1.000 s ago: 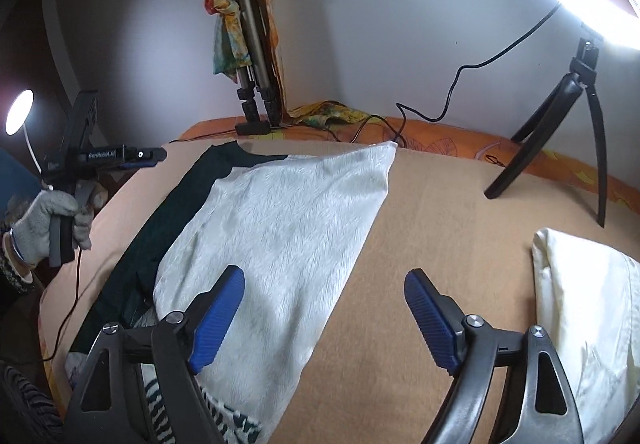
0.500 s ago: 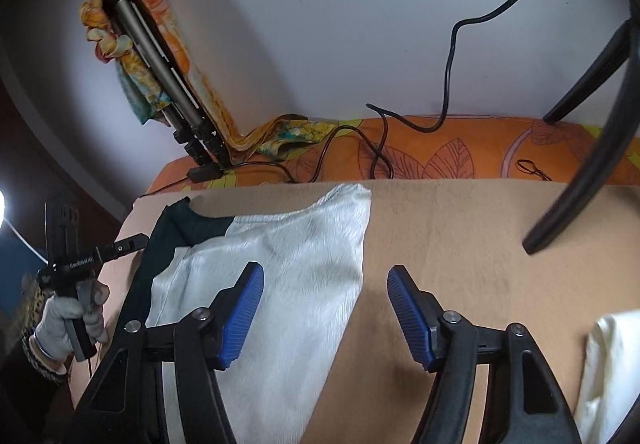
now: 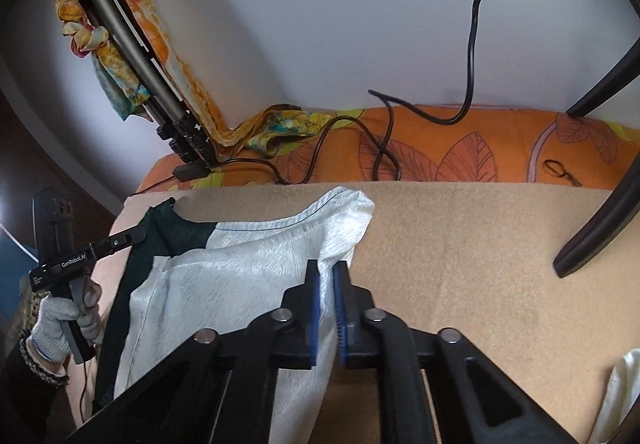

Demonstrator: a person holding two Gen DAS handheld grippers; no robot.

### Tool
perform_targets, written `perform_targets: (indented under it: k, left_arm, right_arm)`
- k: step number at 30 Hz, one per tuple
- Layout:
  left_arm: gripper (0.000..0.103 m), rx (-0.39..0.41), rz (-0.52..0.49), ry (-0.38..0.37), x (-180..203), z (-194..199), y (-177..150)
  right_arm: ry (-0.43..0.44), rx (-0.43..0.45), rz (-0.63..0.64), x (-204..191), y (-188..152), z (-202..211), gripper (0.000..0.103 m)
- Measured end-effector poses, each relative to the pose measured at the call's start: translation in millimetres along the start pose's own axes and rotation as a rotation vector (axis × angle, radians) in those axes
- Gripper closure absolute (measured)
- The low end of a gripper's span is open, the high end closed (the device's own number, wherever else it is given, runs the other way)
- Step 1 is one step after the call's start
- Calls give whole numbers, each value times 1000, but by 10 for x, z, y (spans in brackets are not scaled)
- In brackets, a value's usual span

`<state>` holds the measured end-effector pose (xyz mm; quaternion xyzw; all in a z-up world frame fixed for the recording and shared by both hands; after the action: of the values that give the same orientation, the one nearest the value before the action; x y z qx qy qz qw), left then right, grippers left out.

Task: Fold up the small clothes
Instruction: 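Grasp the green and white collar edges with both tools, then lift the collar edge and fold it over the hem with both tools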

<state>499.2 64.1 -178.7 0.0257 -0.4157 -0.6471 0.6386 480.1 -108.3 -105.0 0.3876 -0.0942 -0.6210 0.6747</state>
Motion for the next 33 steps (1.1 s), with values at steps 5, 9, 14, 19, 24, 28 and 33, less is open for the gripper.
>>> perform_targets:
  k: [5,9,14,19,24,28,33]
  left_arm:
    - [85,23,-18,19,24,7,60]
    - [74,4,24,34,-68,-32,66]
    - [64,21,47,1,-88,-44,113]
    - [67,27,63,-35,-85,-80,146]
    - [95,20,52,-17,-98,-124,133]
    - [98,24,36,-4,-81,-145,136]
    - [98,26,32,3,-80,-156,135]
  right_arm:
    - [-35,19,23,77,63,17,103]
    - [-20,12,37,89,75,6,99]
    - [-9,30,-2,153,121,-6,79]
    - [9,41,-5,133,165,-46,95]
    - [-46,70,20,199,189,-43,103]
    - [-29,87,-17,279,228,-63,103]
    - [30,137,-10,276,275,-60,70]
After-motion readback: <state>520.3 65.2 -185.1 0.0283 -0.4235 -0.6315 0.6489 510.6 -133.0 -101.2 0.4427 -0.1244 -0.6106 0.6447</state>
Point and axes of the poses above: each gripper's, at about its wrist camera, not at the fingertips, and z roughly against the way its jaws point, x to its right, y to its top, the point moved 10 cm from there along -z, roughly the way its jaws point, and after that the axes turned 6 degrees about -y, right-handed, at the moved point
